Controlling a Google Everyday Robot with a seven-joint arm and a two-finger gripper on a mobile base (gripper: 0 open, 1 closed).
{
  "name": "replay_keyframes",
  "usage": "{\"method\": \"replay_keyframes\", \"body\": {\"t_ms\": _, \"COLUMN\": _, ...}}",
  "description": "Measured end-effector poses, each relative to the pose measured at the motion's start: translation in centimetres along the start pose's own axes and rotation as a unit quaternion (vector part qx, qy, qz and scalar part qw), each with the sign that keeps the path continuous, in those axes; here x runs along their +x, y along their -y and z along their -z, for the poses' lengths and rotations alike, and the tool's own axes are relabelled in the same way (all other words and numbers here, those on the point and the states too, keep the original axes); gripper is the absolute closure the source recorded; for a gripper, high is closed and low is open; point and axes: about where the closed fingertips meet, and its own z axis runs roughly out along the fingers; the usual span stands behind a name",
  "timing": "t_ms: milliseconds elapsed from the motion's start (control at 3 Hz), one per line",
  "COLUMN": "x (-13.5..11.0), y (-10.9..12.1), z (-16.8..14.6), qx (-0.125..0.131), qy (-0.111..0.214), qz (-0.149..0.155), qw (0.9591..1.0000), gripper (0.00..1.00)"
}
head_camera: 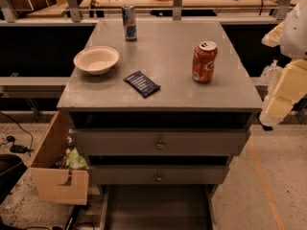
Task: Place rxbar blueberry into bottom drawer
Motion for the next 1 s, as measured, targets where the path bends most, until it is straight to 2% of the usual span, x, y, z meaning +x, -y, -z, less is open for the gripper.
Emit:
{"method": "replay_keyframes", "body": {"t_ms": 333, "x": -0.1, "y": 0.0, "z": 0.1, "qx": 0.002, "qy": 0.001, "qz": -0.001, "qw": 1.0, "gripper": 0.0}}
{"method": "replay_keyframes", "body": {"t_ms": 667, "x": -0.5, "y": 0.0, "z": -0.7, "qx": 0.023, "qy": 0.014, "qz": -0.037, "qw": 0.999, "gripper": 0.0}}
{"method": "replay_keyframes", "body": {"t_ms": 1000, "x": -0.4, "y": -1.6, "z": -2.2, "qx": 0.049, "qy": 0.045, "qz": -0.099, "qw": 0.9928, "gripper": 0.0}}
